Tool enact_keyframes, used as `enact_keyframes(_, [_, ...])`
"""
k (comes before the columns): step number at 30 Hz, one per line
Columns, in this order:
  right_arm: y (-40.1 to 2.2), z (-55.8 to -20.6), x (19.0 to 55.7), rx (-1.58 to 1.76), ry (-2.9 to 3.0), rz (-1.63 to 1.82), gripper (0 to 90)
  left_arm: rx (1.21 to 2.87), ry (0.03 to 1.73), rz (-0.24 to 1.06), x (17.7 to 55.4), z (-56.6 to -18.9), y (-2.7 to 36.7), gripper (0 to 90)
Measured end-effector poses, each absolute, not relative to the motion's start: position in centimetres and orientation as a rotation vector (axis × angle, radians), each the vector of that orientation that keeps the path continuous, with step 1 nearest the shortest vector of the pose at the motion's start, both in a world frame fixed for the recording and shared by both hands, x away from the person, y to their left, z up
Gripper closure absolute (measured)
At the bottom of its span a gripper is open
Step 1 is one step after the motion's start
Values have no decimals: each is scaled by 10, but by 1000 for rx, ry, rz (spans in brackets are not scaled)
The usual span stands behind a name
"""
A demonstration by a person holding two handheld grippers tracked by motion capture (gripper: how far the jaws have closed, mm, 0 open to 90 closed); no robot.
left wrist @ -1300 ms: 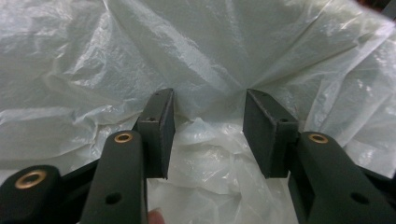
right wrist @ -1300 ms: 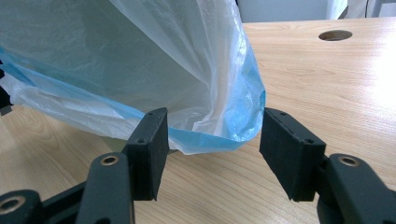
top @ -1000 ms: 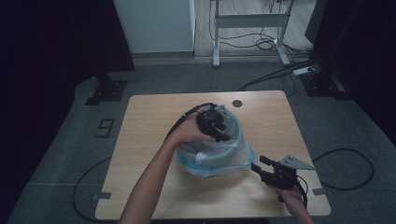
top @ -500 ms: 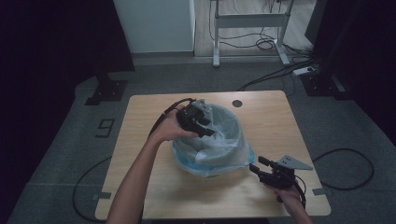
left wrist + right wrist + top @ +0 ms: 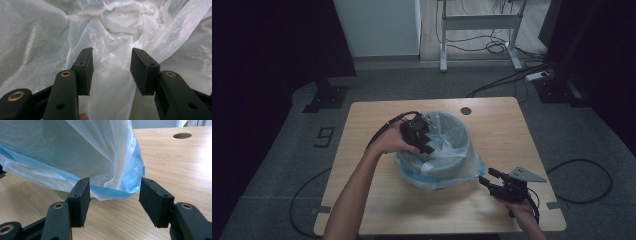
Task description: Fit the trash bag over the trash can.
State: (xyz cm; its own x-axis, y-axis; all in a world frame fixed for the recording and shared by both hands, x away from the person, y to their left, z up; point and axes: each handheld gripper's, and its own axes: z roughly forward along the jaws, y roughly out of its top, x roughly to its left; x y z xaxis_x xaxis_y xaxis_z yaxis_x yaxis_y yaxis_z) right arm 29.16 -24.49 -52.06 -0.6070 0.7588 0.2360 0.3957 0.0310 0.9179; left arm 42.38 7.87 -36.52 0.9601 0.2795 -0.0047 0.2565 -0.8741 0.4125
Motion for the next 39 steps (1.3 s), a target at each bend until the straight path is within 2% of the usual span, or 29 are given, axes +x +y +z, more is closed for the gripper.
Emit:
enact_keyframes(7, [-246,-520,291,1178,1992,1604,412,2668,402,73,425,-367,81,485])
enact_keyframes(12, [-247,-520,292,1183,1988,1601,412,2500,433,113,420,-357,92,364])
enact_keyframes(16, [-247,-521,292,1187,1985,1594,406,2365,445,177,411,-347,106,314])
enact_keyframes(25, [-246,-520,291,1186,1979,1559,397,2205,527,312,391,-348,133,301])
enact_keyframes(39, [-249,-520,289,1190,1972,1534,392,2073,634,397,349,-366,184,295])
